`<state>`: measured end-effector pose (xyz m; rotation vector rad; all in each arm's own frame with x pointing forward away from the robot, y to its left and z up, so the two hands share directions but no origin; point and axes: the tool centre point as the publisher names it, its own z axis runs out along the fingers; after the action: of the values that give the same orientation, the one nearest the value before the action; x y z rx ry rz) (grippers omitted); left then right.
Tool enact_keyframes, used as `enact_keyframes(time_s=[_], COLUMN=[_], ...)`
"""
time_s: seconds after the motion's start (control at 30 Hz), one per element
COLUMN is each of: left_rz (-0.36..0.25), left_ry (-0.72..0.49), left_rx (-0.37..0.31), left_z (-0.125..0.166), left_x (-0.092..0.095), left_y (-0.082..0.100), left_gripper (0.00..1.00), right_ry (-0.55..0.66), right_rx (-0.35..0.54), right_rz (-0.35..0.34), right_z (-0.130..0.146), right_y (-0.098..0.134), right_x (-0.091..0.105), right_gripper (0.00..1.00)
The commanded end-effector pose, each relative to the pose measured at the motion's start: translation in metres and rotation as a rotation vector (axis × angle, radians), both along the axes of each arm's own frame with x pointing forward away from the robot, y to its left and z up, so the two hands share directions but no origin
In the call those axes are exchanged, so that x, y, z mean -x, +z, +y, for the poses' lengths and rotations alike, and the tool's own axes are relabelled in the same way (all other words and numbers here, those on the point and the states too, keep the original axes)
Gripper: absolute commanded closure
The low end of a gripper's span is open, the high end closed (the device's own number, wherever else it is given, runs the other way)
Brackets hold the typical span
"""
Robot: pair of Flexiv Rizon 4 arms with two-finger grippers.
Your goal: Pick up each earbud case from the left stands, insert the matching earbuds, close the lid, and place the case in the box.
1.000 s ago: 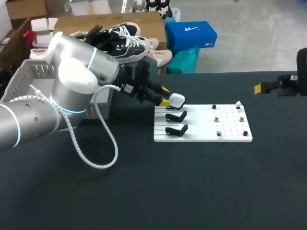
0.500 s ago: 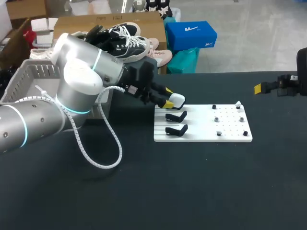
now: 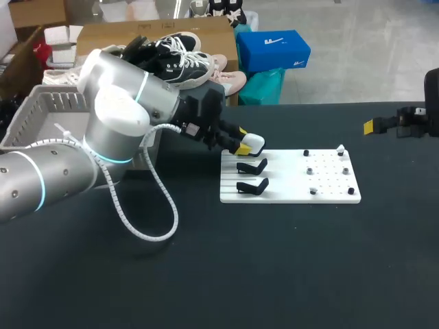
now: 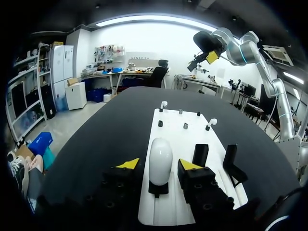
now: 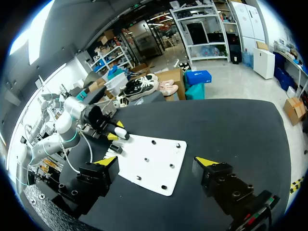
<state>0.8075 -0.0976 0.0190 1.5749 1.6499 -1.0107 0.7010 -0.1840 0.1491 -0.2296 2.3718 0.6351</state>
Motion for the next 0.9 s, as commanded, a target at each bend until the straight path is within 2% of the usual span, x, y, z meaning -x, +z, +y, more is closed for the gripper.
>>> enact_keyframes(time_s=[0.03,0.4,0.63,0.8,0.87,0.9], left_rz=[0.005,0.008,0.010,0.003,0.002,0.001], left_ry=[-0.012,-0.003,0.020,0.026,0.027,0.027], left_rx=[-0.001,-0.003,0.001,0.007,0.009,0.010], left_z=[-0.0019,-0.0038,-0.0039,-0.0042,-0.0040,-0.0035], left_x=[-0.0046,-0.0039,-0.0048,-0.0051,-0.0044,-0.0035], left_y=[-0.0017,-0.0059,-0.0077,-0.0064,-0.0059,-0.0053], left_gripper=[0.52,0.55,0.63,0.79,1.00,1.00], right_ry=[0.002,0.002,0.002,0.002,0.002,0.002], right_rx=[-0.001,-0.001,-0.001,-0.001,-0.001,-0.001], right_rz=[0.001,0.001,0.001,0.001,0.001,0.001], right_z=[-0.0005,-0.0005,-0.0005,-0.0005,-0.0005,-0.0005], right_y=[0.0000,0.0000,0.0000,0.0000,0.0000,0.0000], right_x=[-0.0001,-0.0001,-0.0001,-0.0001,-0.0001,-0.0001], right_gripper=[0.00,0.00,0.00,0.00,0.00,0.00])
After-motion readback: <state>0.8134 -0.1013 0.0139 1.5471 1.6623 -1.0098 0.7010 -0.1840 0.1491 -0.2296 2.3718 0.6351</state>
